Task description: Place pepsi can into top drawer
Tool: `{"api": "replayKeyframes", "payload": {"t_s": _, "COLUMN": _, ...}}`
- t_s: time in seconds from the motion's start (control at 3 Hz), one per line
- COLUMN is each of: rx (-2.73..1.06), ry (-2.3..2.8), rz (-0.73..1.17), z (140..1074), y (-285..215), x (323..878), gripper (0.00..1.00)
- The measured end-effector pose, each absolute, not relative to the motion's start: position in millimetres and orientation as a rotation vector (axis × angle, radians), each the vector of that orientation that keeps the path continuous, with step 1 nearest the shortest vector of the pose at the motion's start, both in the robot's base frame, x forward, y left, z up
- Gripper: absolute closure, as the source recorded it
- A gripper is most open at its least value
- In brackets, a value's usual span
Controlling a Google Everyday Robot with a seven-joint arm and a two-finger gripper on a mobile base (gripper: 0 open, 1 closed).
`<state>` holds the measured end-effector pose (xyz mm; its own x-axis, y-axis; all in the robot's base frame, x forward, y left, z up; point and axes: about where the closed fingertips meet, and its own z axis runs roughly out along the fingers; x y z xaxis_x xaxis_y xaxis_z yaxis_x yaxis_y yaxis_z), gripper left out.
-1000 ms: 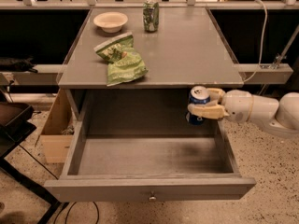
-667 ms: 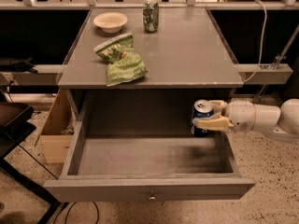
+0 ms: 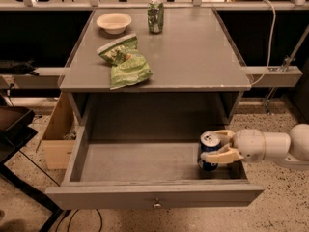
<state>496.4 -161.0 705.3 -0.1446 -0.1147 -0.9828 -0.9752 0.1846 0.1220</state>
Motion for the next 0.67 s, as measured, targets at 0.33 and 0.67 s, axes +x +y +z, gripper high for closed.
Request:
{"api": "replayKeyframes", "payload": {"t_s": 0.33, "rx": -1.106, "ry": 1.480, "rz": 1.118, "z": 690.2, "y": -140.8, "x": 477.1, "gripper": 1.00}}
{"api": "replayKeyframes", "payload": {"t_s": 0.67, "rx": -1.109, "ry": 1.482, "rz": 1.126, "z": 688.1, "y": -137.9, "x": 474.8, "gripper": 0.81}}
